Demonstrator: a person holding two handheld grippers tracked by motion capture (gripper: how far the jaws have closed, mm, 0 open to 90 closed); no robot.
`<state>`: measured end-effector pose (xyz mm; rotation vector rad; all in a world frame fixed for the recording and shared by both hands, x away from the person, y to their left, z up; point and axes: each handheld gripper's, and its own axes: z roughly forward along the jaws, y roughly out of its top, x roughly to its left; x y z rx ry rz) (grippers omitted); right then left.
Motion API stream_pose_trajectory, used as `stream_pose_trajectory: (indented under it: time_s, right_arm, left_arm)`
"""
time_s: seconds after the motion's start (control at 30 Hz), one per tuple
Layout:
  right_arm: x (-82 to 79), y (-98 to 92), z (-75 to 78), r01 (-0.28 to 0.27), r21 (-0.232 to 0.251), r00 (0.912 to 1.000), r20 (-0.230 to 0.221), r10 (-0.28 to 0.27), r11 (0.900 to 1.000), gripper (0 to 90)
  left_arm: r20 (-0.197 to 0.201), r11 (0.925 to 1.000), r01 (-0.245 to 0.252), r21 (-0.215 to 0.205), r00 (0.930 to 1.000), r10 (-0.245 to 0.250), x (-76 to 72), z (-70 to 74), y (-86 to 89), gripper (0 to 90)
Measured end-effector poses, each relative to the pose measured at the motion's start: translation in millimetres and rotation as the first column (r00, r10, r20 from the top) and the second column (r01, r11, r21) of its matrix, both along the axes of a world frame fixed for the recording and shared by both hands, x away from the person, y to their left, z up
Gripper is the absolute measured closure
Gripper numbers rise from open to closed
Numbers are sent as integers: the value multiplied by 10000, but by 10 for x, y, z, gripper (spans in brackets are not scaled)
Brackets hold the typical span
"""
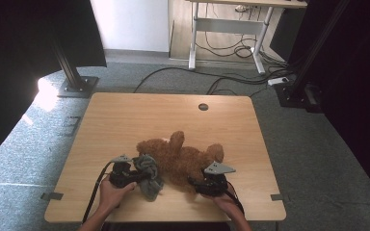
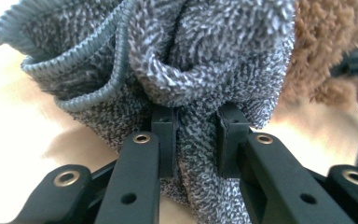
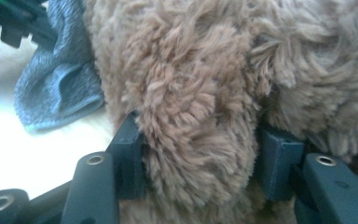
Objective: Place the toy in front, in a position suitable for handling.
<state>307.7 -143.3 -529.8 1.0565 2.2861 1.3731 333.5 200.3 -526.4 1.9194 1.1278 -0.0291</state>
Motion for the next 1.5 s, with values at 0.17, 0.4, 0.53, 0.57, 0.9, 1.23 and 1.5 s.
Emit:
stream_pose_trajectory:
  time_s: [0.17,0.4,0.53,0.57,0.9,1.23,1.5]
  right_arm:
    - [100,0,-10,84,-218,9995,312,-77,9997,455]
    - [156,18,-32,-97,-494,9973,727,133,9987,456]
    - [185,27,-45,-223,-518,9958,880,268,9984,455]
    - [193,26,-49,-242,-494,9954,912,287,9985,455]
    - [216,15,-53,-239,-291,9949,974,267,9993,450]
    - [139,-8,-35,-271,-60,9967,768,274,9996,321]
    - [140,43,80,-50,534,9995,321,33,9986,160]
  left_arm:
    - [353,9999,81,-137,9993,-76,90,176,-4,730]
    - [1679,9953,153,-952,9858,9,93,665,35,730]
    - [1974,9942,198,-1054,9803,14,281,823,-125,729]
    - [1994,9950,234,-967,9799,-37,336,844,-181,727]
    - [1236,9998,193,85,9921,-202,728,699,-526,711]
    - [1163,9985,89,-546,9932,-25,463,419,-328,746]
    - [1312,9954,-19,-961,9912,146,276,321,-205,748]
